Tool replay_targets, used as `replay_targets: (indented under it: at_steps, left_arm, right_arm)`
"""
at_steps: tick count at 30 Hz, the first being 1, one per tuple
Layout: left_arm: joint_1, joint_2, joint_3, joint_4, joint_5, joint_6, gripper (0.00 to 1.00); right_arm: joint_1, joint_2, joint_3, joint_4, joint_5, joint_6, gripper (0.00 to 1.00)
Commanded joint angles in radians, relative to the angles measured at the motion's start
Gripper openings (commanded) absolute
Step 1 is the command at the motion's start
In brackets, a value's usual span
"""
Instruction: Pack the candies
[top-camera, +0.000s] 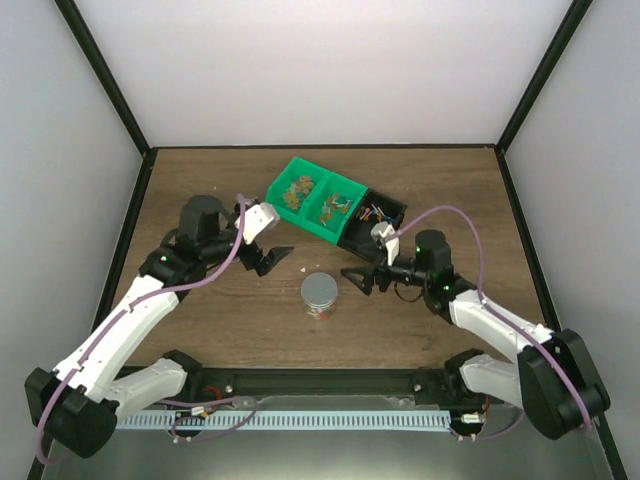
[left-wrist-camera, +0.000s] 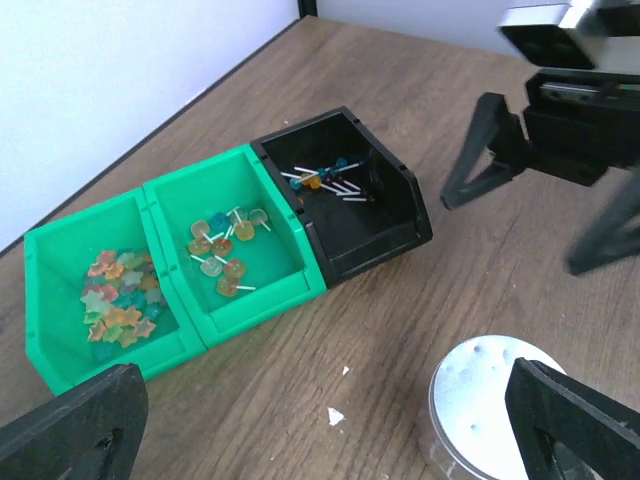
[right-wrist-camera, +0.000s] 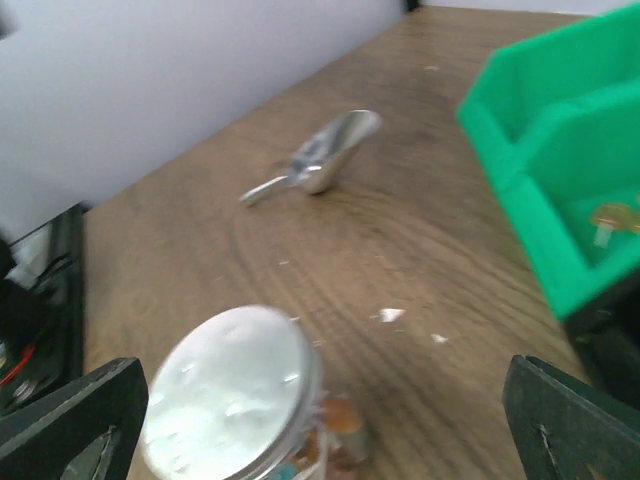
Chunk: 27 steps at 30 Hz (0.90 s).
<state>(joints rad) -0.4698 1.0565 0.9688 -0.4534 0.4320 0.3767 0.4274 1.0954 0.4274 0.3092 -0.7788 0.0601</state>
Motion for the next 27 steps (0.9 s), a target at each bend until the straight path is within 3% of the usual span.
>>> replay_targets:
  at_steps: [1,3,8,12,15,19,27]
  left_arm:
    - [0.003,-0.040,-0.062,0.141,-0.011,-0.044,1.00]
    - [0.003,-0.022,-0.046,0.127,-0.039,-0.050,1.00]
    - [0.001,0.070,0.032,0.035,-0.030,-0.002,1.00]
    - [0.001,0.130,0.073,-0.016,-0.040,0.003,1.00]
    - [0.001,0.144,0.056,-0.017,-0.055,0.025,1.00]
    - [0.001,0.160,0.038,-0.001,-0.059,0.048,1.00]
    - [0.000,0.248,0.100,-0.026,-0.058,0.060,1.00]
  right_arm:
    - [-0.007,0.085,0.121,-0.057,0.201,0.162,1.00]
    - [-0.023,0.091,0.101,-0.033,0.092,0.189,1.00]
    - [0.139,-0.144,-0.204,0.305,0.256,0.122,1.00]
    - [0.221,-0.143,-0.294,0.313,0.326,0.066,1.00]
    - [0.248,-0.061,-0.336,0.425,0.390,0.034,1.00]
    - [0.324,0.167,-0.320,0.558,0.481,-0.062,1.00]
    - [0.381,0.393,-0.278,0.692,0.466,-0.117,1.00]
